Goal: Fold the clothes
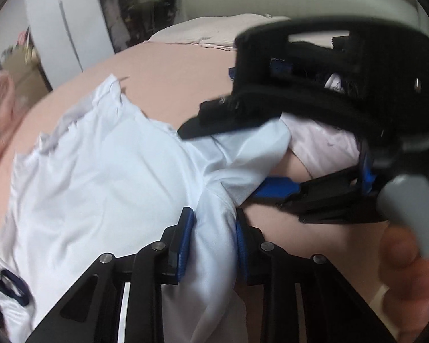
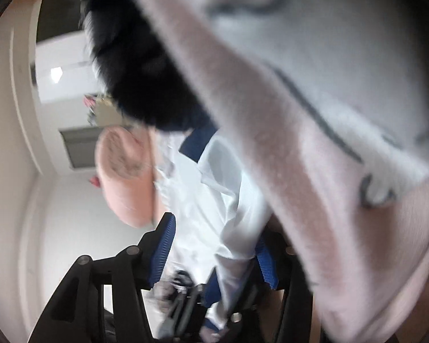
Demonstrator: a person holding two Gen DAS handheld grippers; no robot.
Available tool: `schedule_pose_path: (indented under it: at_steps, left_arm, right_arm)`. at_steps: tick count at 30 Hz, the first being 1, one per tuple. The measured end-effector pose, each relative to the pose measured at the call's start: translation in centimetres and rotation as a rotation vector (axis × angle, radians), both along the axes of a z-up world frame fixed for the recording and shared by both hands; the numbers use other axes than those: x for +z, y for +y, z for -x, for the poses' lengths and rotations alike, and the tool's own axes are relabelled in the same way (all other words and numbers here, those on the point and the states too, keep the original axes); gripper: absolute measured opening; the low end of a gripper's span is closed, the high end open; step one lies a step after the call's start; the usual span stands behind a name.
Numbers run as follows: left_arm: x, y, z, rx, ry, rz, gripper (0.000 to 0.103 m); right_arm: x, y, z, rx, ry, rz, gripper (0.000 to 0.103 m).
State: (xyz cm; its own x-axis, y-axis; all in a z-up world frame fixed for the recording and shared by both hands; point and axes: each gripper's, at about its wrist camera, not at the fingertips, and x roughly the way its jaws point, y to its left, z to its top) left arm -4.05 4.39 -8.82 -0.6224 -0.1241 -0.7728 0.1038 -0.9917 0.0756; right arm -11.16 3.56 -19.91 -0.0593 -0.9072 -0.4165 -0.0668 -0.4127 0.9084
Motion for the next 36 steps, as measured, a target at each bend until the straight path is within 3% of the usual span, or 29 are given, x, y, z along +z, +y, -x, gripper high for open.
schedule_pose_path:
  at_steps: [2,4,5,8,11,15,18,22,27,32,36]
  left_arm:
    - [0.0,-0.2,-0.3,0.009,0.014,-0.009,0.022]
    - [-0.1,-0.1,-0.6,0.010,0.024,0.000,0.022]
    - [-0.1,0.1,-0.7,0.006,0.026,0.015,0.022]
    - [0.0,-0.1,-0.5,-0.017,0.041,0.091,0.022]
    - [0.0,-0.5,-0.9,-0.003,0.057,0.068,0.022]
    - [0.7,-2.3,-1.4,0.033,0.089,-0.060,0.021]
    - [1.2,-3.7,-1.9,0.052,0.119,-0.158,0.021]
    - [1.1,-5.5,-2.6,0.085,0.136,-0.282,0.021]
    - [0.2,-9.6,-3.8,0.188,0.159,-0.568,0.020]
    - [-0.9,-13.6,-5.3,0.283,0.216,-0.847,0.020]
    - [-2.2,-15.5,-6.0,0.324,0.236,-0.980,0.020]
  right_arm:
    - [0.4,-0.9,-0.1,0.023,0.041,-0.078,0.045]
    - [0.0,-1.1,-0.3,0.011,0.052,-0.151,0.009]
    - [-0.3,-1.1,-0.4,0.008,0.062,-0.168,0.002]
    - [-0.2,-1.4,-0.8,0.022,0.110,-0.197,0.002]
    - [1.7,-3.1,-1.1,0.091,0.226,-0.328,0.004]
    - [3.8,-5.8,-1.7,0.158,0.368,-0.477,0.005]
    - [5.2,-7.4,-2.2,0.208,0.500,-0.551,0.005]
    - [7.3,-10.0,-1.7,0.292,0.609,-0.613,0.005]
    - [8.3,-8.2,-4.4,0.489,0.833,-0.743,0.005]
    - [9.2,-8.4,-5.9,0.566,0.902,-0.765,0.005]
    - [9.3,-11.1,-7.8,0.651,1.040,-0.900,0.005]
